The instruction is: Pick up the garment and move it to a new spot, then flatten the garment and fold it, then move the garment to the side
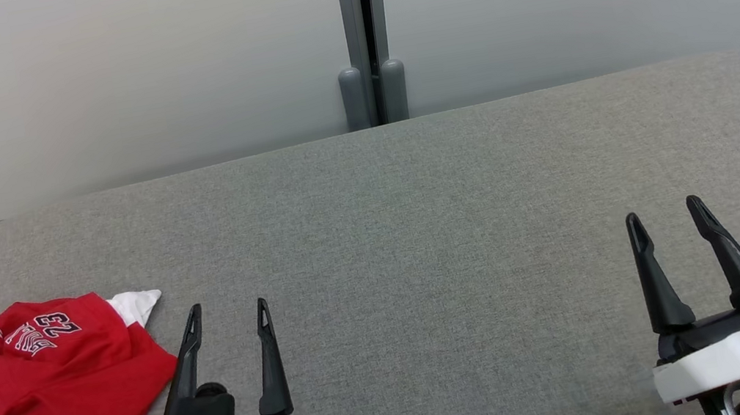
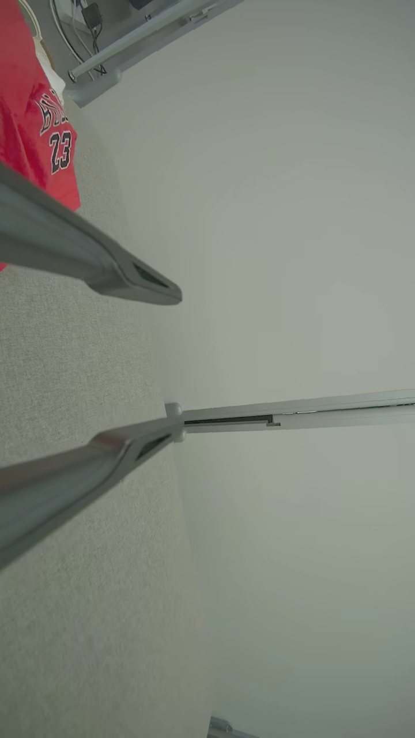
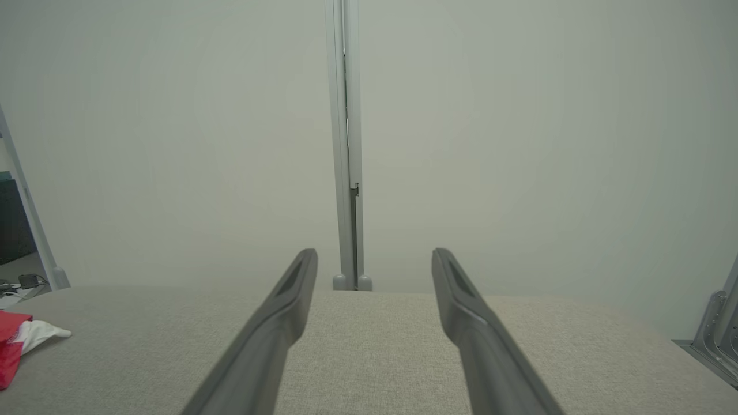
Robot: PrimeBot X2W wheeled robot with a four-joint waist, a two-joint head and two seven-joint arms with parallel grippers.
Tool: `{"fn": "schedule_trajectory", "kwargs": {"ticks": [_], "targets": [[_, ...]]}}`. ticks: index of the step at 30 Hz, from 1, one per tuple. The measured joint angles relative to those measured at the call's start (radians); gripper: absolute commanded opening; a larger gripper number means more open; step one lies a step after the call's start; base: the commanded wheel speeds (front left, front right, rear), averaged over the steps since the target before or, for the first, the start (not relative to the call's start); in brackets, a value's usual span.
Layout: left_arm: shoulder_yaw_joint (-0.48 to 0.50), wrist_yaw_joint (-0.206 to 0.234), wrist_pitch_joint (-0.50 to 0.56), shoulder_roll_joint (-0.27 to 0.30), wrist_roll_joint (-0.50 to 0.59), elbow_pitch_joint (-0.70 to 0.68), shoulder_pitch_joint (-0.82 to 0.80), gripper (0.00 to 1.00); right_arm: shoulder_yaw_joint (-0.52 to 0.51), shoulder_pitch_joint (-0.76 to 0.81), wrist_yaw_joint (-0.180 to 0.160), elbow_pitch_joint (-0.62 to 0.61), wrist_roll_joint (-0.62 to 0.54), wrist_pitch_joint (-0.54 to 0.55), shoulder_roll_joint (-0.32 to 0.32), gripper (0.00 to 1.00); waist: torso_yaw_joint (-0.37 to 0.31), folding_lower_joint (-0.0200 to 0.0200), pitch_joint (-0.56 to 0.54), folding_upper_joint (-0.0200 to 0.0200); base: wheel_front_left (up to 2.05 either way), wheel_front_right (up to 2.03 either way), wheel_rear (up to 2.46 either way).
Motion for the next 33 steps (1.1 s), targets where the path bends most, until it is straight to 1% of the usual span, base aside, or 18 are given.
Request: {"fn": "schedule_trajectory", "kwargs": {"ticks": [2,4,6,10,14,15,21,26,30,33], "targets": [[0.007,0.006,-0.004,-0.008,-0.017,-0.015,0.000,1.00,-0.004,0.001,0.000,0.002,0.013,-0.002,0.000,1.00,0.001,0.0000,0.000,0.0000,0.00,0.00,0.00],[0.017,-0.007,-0.009,-0.018,-0.034,-0.036,0.001,1.00,-0.002,0.001,0.000,0.006,0.039,-0.007,-0.001,1.00,0.001,0.0000,0.000,0.0000,0.00,0.00,0.00],[0.042,-0.022,-0.012,-0.040,-0.057,-0.044,0.013,1.00,-0.002,0.002,0.000,0.013,0.086,-0.010,0.000,1.00,0.001,0.0000,-0.001,0.0000,0.00,0.00,0.00],[0.111,-0.071,-0.019,-0.080,-0.071,-0.044,0.044,1.00,-0.002,0.002,0.000,0.040,0.159,-0.018,-0.001,1.00,0.002,0.0000,-0.004,0.0000,0.00,0.00,0.00],[0.160,-0.124,-0.028,-0.118,-0.042,-0.017,0.070,1.00,0.005,0.003,0.000,0.072,0.198,-0.027,-0.001,1.00,0.003,0.0000,-0.007,0.0000,0.00,0.00,0.00],[0.176,-0.146,-0.032,-0.133,-0.024,0.005,0.080,1.00,0.011,0.003,0.000,0.081,0.198,-0.031,-0.001,1.00,0.002,0.0000,-0.009,0.0000,0.00,0.00,0.00],[0.215,-0.191,-0.044,-0.164,0.040,0.047,0.092,1.00,0.017,0.001,0.000,0.103,0.172,-0.043,-0.001,1.00,0.001,0.0000,-0.014,0.0000,0.00,0.00,0.00],[0.226,-0.218,-0.053,-0.176,0.102,0.063,0.093,1.00,0.021,0.001,0.000,0.109,0.153,-0.052,-0.001,1.00,-0.001,0.0000,-0.019,0.0000,0.00,0.00,0.00],[0.229,-0.226,-0.057,-0.184,0.141,0.070,0.095,1.00,0.025,0.001,0.000,0.110,0.133,-0.057,-0.001,1.00,-0.002,0.0000,-0.019,0.0000,0.00,0.00,0.00],[0.234,-0.230,-0.061,-0.187,0.148,0.074,0.095,1.00,0.026,0.001,0.000,0.111,0.129,-0.058,-0.001,1.00,-0.002,0.0000,-0.018,0.0000,0.00,0.00,0.00]]}}
